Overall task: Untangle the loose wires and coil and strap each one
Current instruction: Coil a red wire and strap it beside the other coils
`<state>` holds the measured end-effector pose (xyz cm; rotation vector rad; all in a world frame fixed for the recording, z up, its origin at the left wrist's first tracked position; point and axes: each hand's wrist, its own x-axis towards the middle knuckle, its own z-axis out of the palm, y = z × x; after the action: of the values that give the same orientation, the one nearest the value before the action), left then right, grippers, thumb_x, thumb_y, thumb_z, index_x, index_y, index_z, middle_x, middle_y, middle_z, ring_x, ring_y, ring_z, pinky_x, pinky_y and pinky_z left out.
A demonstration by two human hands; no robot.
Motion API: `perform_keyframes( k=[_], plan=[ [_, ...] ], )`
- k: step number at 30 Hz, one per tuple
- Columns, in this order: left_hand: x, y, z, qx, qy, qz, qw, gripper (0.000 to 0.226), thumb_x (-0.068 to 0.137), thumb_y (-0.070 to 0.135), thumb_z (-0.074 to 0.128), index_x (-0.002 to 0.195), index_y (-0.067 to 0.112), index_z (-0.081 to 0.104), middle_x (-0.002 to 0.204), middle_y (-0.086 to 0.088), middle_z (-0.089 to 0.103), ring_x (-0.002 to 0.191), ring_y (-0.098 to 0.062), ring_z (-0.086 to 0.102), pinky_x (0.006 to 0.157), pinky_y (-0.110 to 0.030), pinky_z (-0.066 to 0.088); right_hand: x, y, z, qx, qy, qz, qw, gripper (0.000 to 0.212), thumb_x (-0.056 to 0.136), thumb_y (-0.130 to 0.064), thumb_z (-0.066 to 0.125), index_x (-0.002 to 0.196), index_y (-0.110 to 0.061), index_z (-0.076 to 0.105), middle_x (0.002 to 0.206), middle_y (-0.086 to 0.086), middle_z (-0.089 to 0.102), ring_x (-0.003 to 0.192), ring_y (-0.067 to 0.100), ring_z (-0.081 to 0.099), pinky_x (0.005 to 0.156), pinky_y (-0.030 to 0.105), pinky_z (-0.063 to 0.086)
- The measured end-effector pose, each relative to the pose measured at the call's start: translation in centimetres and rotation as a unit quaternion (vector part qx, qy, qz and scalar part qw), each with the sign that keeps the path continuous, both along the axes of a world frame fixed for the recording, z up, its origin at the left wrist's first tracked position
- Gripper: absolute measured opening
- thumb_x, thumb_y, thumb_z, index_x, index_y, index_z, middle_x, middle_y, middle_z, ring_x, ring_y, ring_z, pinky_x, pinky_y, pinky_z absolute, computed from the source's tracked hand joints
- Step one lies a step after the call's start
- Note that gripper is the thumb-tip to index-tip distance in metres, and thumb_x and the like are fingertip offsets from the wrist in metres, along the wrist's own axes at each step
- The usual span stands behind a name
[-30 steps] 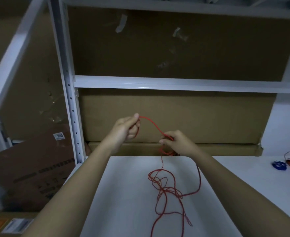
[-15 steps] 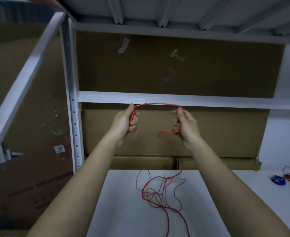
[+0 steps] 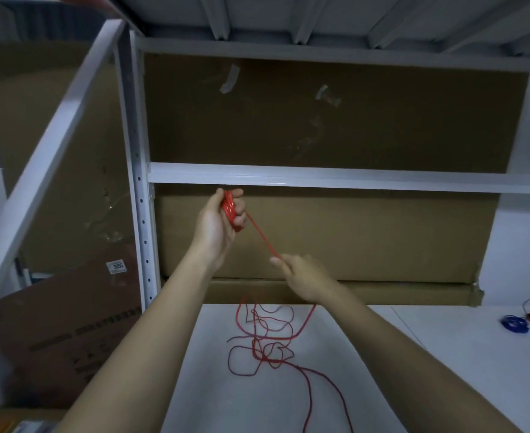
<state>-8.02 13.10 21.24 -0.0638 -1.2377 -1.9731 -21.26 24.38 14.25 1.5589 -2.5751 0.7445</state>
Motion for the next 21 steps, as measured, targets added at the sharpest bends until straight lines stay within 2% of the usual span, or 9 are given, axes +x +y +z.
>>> perform_keyframes(
  k=[3,5,7,9,11,14,17,19,21],
  plan=[
    [-0.8,0.1,-1.0,-0.035,-0.036,0.063,0.997,0.026,0.104,0.017,0.027,0.096,0.01,0.051,0.069,-0.001,0.052,0.054,-0.008,0.049,0.06,-0.02,0.04,2.5,0.6,-1.5,0.046,0.142,0.046,0.988,0.046,0.1,-0.051,0.026,0.113,-0.019,0.057,0.081,-0.001,0.055,0.073,0.022,0.055,0.056,0.031,0.033],
    [-1.1,0.3,-2.1,-0.137,-0.11,0.13,0.976,0.02,0.104,0.012,0.029,0.093,0.013,0.046,0.073,-0.004,0.051,0.057,-0.011,0.05,0.062,-0.022,0.041,3.5,1.2,-1.9,0.01,0.257,0.067,0.964,0.043,0.101,-0.047,0.031,0.103,-0.014,0.059,0.084,0.008,0.06,0.07,0.031,0.058,0.054,0.031,0.031],
    [-1.2,0.2,-3.9,-0.298,-0.221,0.182,0.911,0.017,0.105,0.018,0.03,0.096,0.014,0.044,0.081,-0.004,0.054,0.069,-0.017,0.051,0.072,-0.027,0.041,3.9,2.2,-1.5,-0.074,0.324,0.105,0.937,0.031,0.099,-0.035,0.045,0.095,-0.009,0.062,0.08,0.011,0.061,0.058,0.035,0.056,0.048,0.032,0.034],
    [-0.8,0.0,-5.8,-0.414,-0.303,0.171,0.841,0.024,0.105,0.029,0.029,0.1,0.014,0.047,0.091,-0.003,0.056,0.083,-0.016,0.051,0.079,-0.028,0.037,3.7,3.1,-0.6,-0.133,0.336,0.14,0.922,0.018,0.094,-0.022,0.055,0.091,-0.007,0.063,0.077,0.01,0.058,0.049,0.035,0.05,0.042,0.031,0.034],
    [-0.3,0.2,-7.0,-0.473,-0.32,0.14,0.809,0.04,0.104,0.036,0.024,0.096,0.008,0.052,0.088,-0.006,0.057,0.082,-0.015,0.052,0.078,-0.027,0.036,3.0,3.5,0.4,-0.152,0.317,0.139,0.926,0.015,0.093,-0.021,0.055,0.091,-0.008,0.062,0.078,0.009,0.054,0.051,0.033,0.049,0.042,0.03,0.035],
    [0.3,0.9,-7.3,-0.459,-0.302,0.077,0.832,0.067,0.1,0.049,0.015,0.079,0.003,0.06,0.061,-0.007,0.057,0.056,-0.013,0.051,0.061,-0.021,0.042,1.4,3.0,0.9,-0.157,0.197,0.084,0.964,0.018,0.097,-0.029,0.052,0.088,-0.017,0.062,0.08,0.002,0.053,0.067,0.025,0.052,0.056,0.035,0.041],
    [0.8,1.1,-7.5,-0.435,-0.283,0.038,0.854,0.052,0.1,0.047,0.031,0.07,0.01,0.053,0.047,0.002,0.045,0.043,-0.009,0.038,0.048,-0.016,0.031,0.6,2.2,0.5,-0.128,-0.043,0.102,0.986,0.029,0.097,-0.029,0.052,0.069,-0.031,0.059,0.067,0.003,0.056,0.061,0.017,0.049,0.061,0.034,0.039],
    [1.1,1.0,-7.5,-0.371,-0.255,-0.016,0.893,0.042,0.102,0.029,0.039,0.064,0.011,0.046,0.042,0.003,0.035,0.038,-0.008,0.027,0.042,-0.018,0.022,0.6,1.9,-0.3,-0.111,-0.122,0.118,0.979,0.035,0.098,-0.035,0.049,0.065,-0.03,0.06,0.056,0.004,0.048,0.05,0.013,0.042,0.054,0.029,0.034],
    [1.5,0.9,-7.6,-0.274,-0.208,-0.077,0.936,0.038,0.099,0.023,0.04,0.062,0.011,0.041,0.039,0.003,0.028,0.034,-0.008,0.019,0.039,-0.022,0.013,0.5,1.6,-1.1,-0.117,-0.154,0.129,0.973,0.035,0.099,-0.041,0.043,0.077,-0.023,0.064,0.051,0.0,0.046,0.043,0.007,0.039,0.05,0.025,0.033]
  ],
)
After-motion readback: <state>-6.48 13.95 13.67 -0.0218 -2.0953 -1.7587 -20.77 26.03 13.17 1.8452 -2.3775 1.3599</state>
